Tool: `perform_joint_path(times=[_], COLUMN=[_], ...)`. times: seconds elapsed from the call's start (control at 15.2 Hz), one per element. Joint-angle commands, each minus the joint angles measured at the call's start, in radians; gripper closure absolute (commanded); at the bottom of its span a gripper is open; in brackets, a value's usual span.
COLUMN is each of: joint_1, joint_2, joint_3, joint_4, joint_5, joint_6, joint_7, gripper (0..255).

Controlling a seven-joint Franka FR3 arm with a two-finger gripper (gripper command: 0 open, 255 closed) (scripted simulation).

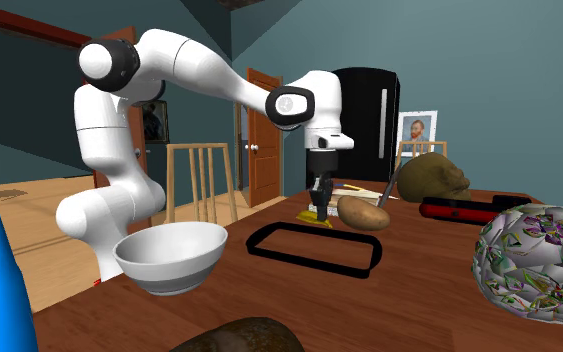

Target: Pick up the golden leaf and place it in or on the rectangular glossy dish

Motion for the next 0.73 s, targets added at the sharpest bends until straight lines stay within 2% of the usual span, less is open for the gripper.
perform_joint_path(times=[0.0, 0.13, 0.2, 0.53, 0.66], joint_1=[0.000, 0.000, 0.000, 0.000, -0.001], joint_2=[0.000, 0.000, 0.000, 0.000, -0.016], joint_3=[0.000, 0.000, 0.000, 0.000, -0.003], joint_4=[0.000, 0.000, 0.000, 0.000, 0.051], joint_5=[0.000, 0.000, 0.000, 0.000, 0.004], joint_6=[0.000, 0.000, 0.000, 0.000, -0.066], joint_7=[0.000, 0.000, 0.000, 0.000, -0.004], gripper=[255, 255, 0, 0, 0])
